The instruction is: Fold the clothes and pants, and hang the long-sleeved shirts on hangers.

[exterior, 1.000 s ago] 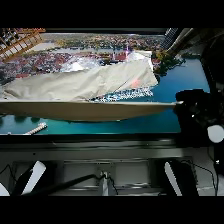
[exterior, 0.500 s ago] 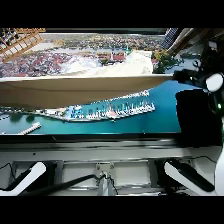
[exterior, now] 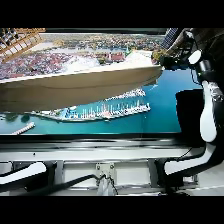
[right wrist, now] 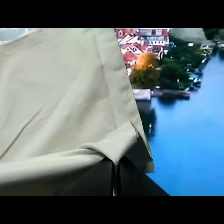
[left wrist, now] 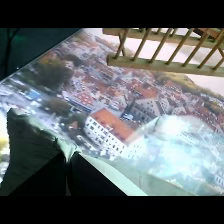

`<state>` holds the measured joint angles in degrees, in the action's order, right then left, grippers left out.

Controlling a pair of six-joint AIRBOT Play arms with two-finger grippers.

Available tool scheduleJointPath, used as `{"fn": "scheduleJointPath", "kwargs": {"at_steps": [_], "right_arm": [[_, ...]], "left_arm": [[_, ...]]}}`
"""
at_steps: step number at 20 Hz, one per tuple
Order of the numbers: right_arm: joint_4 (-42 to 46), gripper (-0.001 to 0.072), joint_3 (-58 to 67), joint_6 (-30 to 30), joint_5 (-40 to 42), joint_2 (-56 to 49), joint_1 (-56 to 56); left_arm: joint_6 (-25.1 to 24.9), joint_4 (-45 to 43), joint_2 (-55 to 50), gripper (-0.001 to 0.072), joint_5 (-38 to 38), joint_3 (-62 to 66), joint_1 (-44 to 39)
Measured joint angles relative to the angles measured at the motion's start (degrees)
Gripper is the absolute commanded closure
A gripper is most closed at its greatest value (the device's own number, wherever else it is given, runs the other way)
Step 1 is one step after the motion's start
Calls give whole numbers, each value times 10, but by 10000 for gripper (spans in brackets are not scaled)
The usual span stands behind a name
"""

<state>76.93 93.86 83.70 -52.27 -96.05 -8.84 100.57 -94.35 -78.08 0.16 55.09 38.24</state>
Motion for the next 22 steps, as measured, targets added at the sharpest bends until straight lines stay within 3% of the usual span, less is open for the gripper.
{"fn": "scheduleJointPath", "kwargs": {"at_steps": [4,12,13,14,15,16,17,22], "right_arm": [[21,695,68,19,-15,-44,0],[42,692,151,38,50,-140,3],[43,655,164,46,54,-158,3],[47,500,177,56,62,-177,3],[62,244,188,65,76,-193,1],[61,130,197,76,83,-208,-1],[48,130,203,83,100,-219,0],[20,139,216,139,147,-234,2]], "left_arm": [[0,-2,-50,702,59,21,-11],[0,0,-135,702,93,85,-44],[0,0,-144,702,94,94,-50],[0,1,-153,700,95,103,-56],[0,5,-163,618,99,113,-61],[0,8,-170,244,99,121,-66],[0,16,-178,89,92,129,-73],[4,40,-186,87,9,147,-101]]}}
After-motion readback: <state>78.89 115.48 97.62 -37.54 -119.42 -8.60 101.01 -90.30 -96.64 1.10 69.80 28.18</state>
